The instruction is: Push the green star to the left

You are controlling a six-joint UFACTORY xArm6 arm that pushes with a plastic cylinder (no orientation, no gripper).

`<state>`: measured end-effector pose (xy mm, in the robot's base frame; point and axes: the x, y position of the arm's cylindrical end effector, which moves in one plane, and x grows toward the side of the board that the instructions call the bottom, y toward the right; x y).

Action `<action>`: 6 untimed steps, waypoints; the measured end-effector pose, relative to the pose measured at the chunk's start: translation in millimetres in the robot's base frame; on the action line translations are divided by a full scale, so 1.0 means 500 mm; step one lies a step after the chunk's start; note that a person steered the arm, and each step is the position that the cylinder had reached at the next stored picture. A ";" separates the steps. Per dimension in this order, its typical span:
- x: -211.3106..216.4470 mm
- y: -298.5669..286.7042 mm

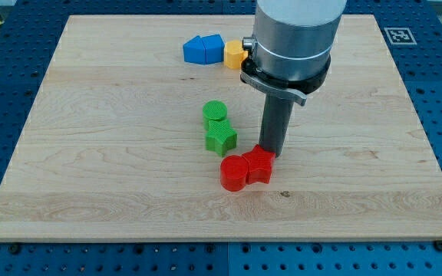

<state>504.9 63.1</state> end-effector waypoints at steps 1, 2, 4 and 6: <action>-0.028 -0.021; -0.029 -0.071; -0.029 -0.213; -0.029 -0.312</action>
